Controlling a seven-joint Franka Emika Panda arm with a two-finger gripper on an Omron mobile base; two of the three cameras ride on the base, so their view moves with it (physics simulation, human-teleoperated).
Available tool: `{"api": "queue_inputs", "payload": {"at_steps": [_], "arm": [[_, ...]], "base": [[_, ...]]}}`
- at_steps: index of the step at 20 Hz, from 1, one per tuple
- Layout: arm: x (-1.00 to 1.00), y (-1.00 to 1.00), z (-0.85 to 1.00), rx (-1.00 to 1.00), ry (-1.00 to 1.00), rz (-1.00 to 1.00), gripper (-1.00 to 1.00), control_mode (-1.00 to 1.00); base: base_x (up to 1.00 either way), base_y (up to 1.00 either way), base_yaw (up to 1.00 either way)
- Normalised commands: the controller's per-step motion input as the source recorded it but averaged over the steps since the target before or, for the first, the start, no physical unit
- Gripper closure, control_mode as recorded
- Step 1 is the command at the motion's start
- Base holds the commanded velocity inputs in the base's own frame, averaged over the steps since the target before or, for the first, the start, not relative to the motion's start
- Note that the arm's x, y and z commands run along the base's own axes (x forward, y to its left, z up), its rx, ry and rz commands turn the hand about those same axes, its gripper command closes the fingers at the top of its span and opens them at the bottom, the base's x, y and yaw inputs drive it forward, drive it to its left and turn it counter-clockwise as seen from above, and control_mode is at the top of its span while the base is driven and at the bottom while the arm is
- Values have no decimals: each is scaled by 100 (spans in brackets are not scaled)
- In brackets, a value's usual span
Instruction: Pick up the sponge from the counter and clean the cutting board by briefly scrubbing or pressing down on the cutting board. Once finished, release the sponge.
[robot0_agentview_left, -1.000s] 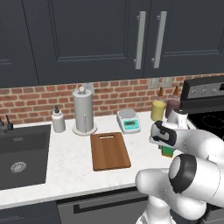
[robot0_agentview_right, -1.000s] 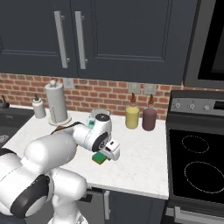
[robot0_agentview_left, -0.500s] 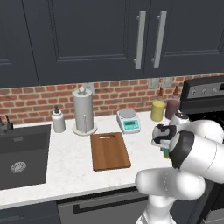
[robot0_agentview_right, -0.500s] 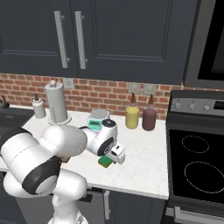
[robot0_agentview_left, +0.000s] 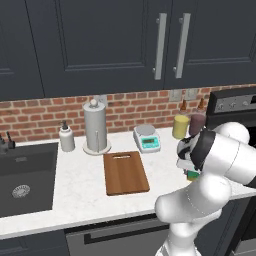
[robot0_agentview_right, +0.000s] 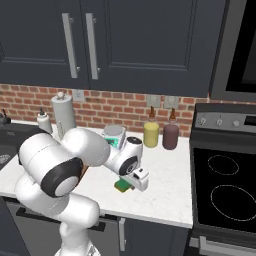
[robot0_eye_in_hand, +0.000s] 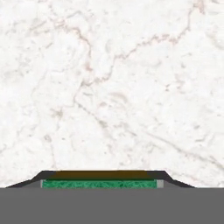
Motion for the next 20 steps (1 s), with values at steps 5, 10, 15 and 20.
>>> {"api": "queue_inputs", "payload": {"at_steps": [5,10,15,20], "arm": [[4,-8,-54,0,0,0,-100,-100],[0,0,-15,0,0,-1,-100,-100],[0,0,0,0,0,-2,-100,-100],[-2,0,0,0,-5,-1,-100,-100]], "base": [[0,0,0],[0,0,0],[0,0,0],[0,0,0]]}}
